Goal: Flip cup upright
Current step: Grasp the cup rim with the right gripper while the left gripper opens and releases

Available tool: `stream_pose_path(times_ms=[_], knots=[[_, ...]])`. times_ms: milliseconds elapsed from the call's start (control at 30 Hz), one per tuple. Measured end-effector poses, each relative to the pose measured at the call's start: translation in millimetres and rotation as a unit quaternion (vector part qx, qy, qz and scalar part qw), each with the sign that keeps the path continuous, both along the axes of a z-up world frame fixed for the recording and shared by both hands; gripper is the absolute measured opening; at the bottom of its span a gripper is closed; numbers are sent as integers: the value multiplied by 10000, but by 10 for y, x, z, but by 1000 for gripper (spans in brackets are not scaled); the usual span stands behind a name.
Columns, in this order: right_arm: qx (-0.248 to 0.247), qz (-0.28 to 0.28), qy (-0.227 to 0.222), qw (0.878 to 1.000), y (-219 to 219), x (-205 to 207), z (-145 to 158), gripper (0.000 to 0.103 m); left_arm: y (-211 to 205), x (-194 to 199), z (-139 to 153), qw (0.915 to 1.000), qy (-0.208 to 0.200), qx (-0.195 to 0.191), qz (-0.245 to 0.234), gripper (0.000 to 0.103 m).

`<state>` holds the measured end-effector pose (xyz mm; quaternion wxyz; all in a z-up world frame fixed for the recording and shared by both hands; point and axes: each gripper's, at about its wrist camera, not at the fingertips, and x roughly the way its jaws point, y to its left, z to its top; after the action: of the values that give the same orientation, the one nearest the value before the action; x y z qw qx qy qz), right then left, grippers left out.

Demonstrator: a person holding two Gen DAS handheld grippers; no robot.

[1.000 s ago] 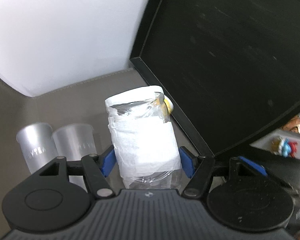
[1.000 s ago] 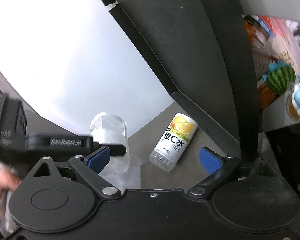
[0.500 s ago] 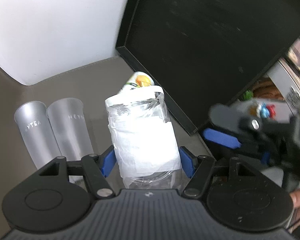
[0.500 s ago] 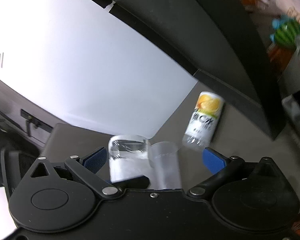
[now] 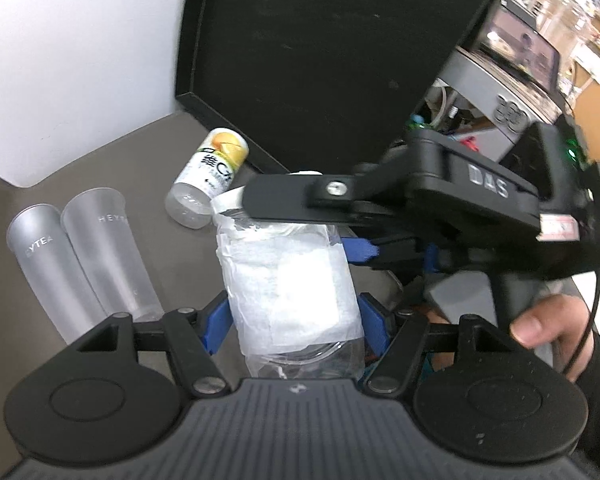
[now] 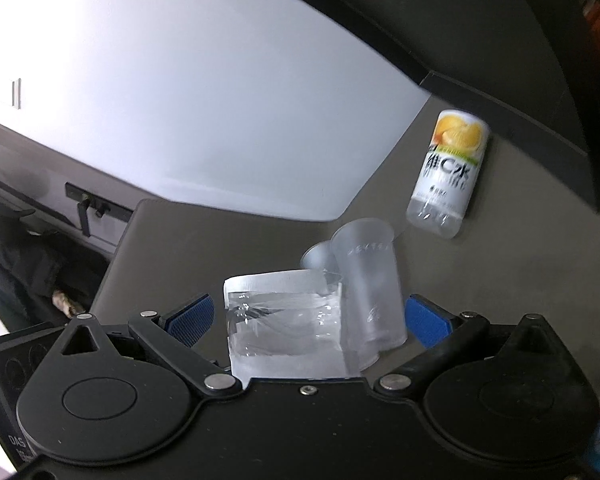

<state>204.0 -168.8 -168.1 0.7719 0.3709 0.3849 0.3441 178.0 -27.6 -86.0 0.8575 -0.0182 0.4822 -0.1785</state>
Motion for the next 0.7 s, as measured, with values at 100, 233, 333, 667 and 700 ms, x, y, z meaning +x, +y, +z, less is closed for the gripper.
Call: stream_pose_path(times_ms=[100,233,333,667,700], knots=[[48,143,54,9999,19,-2,-2,80,8,-27,-6,10000,-8,-20,-47,66],[70,314,281,9991,54,17,-66,63,50,-19,-47,9999,86,-101,8,66],[-61,323,233,9992,82,-7,-60,62,63,-6,-89,9998,162,-115,36,66],[-898,-211,-211,9955,71,-52,-1,60,193,132,-252,9964,721,-60,433,69],[-989,-272,-268,9944,77,-58,10,60,225,142,-259,9961,732,-56,484,69]])
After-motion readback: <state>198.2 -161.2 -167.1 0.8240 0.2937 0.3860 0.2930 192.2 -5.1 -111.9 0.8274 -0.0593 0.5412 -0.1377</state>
